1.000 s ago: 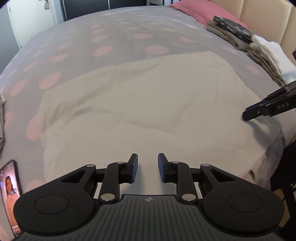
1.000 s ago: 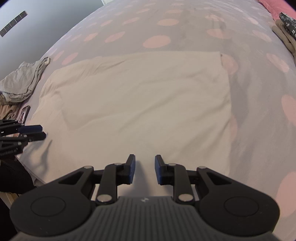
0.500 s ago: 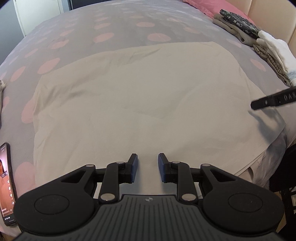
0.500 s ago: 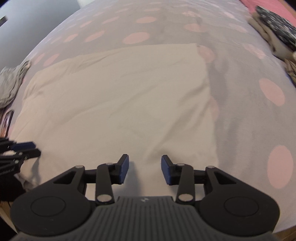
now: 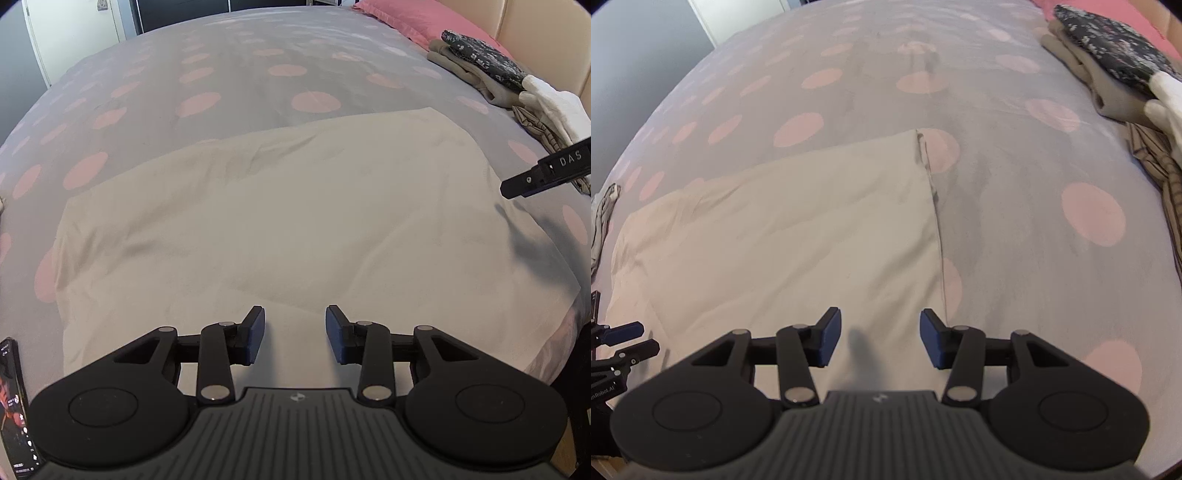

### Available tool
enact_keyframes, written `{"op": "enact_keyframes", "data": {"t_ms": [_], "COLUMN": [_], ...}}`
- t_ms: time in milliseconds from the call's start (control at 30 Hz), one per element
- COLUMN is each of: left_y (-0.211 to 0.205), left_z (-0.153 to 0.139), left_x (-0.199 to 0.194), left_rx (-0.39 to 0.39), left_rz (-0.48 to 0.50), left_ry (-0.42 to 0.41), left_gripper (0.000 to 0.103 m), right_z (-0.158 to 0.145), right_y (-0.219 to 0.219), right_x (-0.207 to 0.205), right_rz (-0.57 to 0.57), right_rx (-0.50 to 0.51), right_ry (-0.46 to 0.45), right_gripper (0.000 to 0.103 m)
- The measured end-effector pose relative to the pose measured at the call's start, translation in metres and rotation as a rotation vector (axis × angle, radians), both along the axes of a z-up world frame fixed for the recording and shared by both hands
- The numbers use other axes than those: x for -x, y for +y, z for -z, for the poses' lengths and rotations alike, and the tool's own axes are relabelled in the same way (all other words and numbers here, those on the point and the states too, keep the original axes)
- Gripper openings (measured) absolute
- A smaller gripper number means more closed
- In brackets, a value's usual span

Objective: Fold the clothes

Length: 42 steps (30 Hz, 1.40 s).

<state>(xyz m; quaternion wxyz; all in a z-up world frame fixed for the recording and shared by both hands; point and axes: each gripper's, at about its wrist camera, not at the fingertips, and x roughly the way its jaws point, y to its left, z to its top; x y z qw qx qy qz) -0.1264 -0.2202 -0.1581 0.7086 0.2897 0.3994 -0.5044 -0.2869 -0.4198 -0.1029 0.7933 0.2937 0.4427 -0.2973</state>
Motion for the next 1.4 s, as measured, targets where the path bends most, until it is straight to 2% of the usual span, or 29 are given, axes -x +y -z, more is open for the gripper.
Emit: {"op": "enact_keyframes", "data": {"t_ms": [100, 200, 367, 533, 700, 867, 1067, 1167, 1200, 1233, 1267, 1400], "left_y": [-0.008, -0.018, -0.033, -0.048, -0.051, -0.049, -0.049, -0.050, -0.049, -0.049, -0.048, -0.039], "left_z": [0.005, 0.007, 0.001, 0.004, 0.005, 0.006, 0.006, 0.005, 0.005, 0.005, 0.005, -0.001], "left_x": [-0.003, -0.008, -0.024, -0.039, -0.042, -0.048, -0.055, -0.054, -0.055, -0.056, -0.058, -0.065], "left_rx": [-0.028, -0.083, -0.126, -0.172, -0.168, -0.153, -0.136, -0.133, -0.131, -0.130, -0.128, -0.119], "left_rz": [0.000, 0.014, 0.006, -0.025, -0.031, -0.041, -0.055, -0.059, -0.062, -0.066, -0.075, -0.121], "left_ry": [0.006, -0.028, -0.036, -0.019, -0.014, 0.001, 0.023, 0.022, 0.021, 0.021, 0.019, 0.001], "left_gripper": [0.034, 0.035, 0.039, 0.040, 0.040, 0.043, 0.044, 0.044, 0.044, 0.044, 0.044, 0.044], "right_z": [-0.003, -0.004, -0.001, 0.000, 0.008, 0.026, 0.034, 0.031, 0.030, 0.028, 0.025, 0.006], "right_y": [-0.020, -0.041, -0.073, -0.104, -0.129, -0.141, -0.140, -0.135, -0.133, -0.132, -0.131, -0.118], "right_x": [-0.008, -0.015, -0.031, -0.043, -0.056, -0.070, -0.091, -0.097, -0.097, -0.097, -0.096, -0.102], "right_rz": [-0.044, -0.078, -0.144, -0.105, -0.042, 0.004, -0.003, -0.026, -0.033, -0.031, -0.024, -0.055], "right_rx": [-0.006, 0.005, 0.008, -0.010, -0.075, -0.111, -0.053, -0.025, -0.025, -0.031, -0.040, -0.006], "right_ry": [0.026, 0.063, 0.102, 0.052, -0.013, -0.014, -0.005, -0.006, -0.015, -0.028, -0.043, -0.049], "right_gripper": [0.051, 0.050, 0.050, 0.050, 0.050, 0.049, 0.048, 0.036, 0.025, 0.010, 0.008, 0.007]}}
